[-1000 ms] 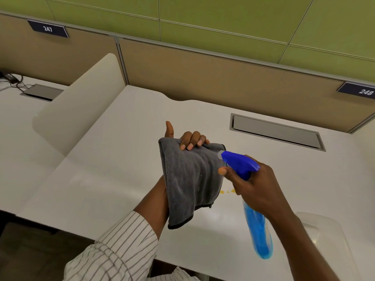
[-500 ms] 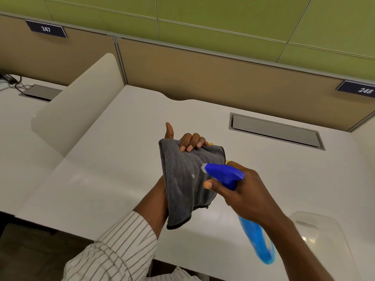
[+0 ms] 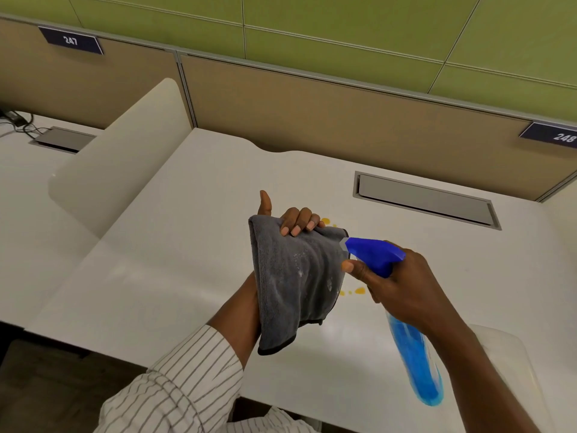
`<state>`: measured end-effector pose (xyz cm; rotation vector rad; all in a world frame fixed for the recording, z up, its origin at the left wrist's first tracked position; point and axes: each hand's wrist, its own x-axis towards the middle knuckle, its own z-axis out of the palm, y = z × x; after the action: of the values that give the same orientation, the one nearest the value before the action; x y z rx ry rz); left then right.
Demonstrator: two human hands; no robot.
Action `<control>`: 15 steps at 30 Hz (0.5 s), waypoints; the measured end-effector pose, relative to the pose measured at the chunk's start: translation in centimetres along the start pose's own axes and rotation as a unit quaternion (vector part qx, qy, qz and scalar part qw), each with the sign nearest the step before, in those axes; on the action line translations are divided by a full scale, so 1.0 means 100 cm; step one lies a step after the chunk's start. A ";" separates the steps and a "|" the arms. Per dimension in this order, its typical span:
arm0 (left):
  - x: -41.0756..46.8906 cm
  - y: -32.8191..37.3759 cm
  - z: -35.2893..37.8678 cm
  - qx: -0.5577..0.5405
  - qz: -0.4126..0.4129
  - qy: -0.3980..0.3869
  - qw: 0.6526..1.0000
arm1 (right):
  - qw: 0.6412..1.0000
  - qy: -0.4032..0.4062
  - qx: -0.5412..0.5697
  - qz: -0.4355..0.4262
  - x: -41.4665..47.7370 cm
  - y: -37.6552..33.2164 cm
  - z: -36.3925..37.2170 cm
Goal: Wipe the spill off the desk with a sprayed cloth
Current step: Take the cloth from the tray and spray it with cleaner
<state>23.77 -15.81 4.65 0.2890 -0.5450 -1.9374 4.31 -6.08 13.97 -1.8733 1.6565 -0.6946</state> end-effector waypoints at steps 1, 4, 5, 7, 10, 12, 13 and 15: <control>0.000 0.000 0.000 0.000 -0.002 -0.005 1.000 | 1.000 -0.002 0.001 -0.005 -0.001 -0.002 0.001; 0.001 -0.002 0.000 0.006 -0.008 -0.019 1.000 | 1.000 -0.013 0.013 -0.017 -0.006 -0.008 0.008; 0.001 -0.002 0.000 0.008 -0.010 -0.024 1.000 | 1.000 -0.016 0.021 -0.014 -0.007 -0.010 0.010; 0.002 -0.003 0.000 0.010 -0.012 -0.031 0.999 | 0.999 -0.019 0.037 -0.005 -0.009 -0.012 0.012; 0.000 -0.004 0.000 0.007 -0.005 -0.030 1.000 | 0.999 -0.012 0.036 -0.005 -0.010 -0.011 0.014; 0.000 -0.004 0.000 0.003 -0.004 -0.023 1.000 | 1.000 0.001 0.026 -0.002 -0.009 -0.010 0.012; 0.000 -0.003 0.000 0.002 -0.003 -0.019 1.000 | 1.000 0.007 0.025 0.004 -0.008 -0.009 0.010; -0.001 -0.001 -0.002 0.000 0.001 -0.014 1.000 | 0.999 0.019 0.023 0.016 -0.008 -0.007 0.005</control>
<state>23.78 -15.71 4.45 0.2617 -0.5620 -1.9419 5.05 -5.22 14.04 -1.8070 1.6767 -0.7536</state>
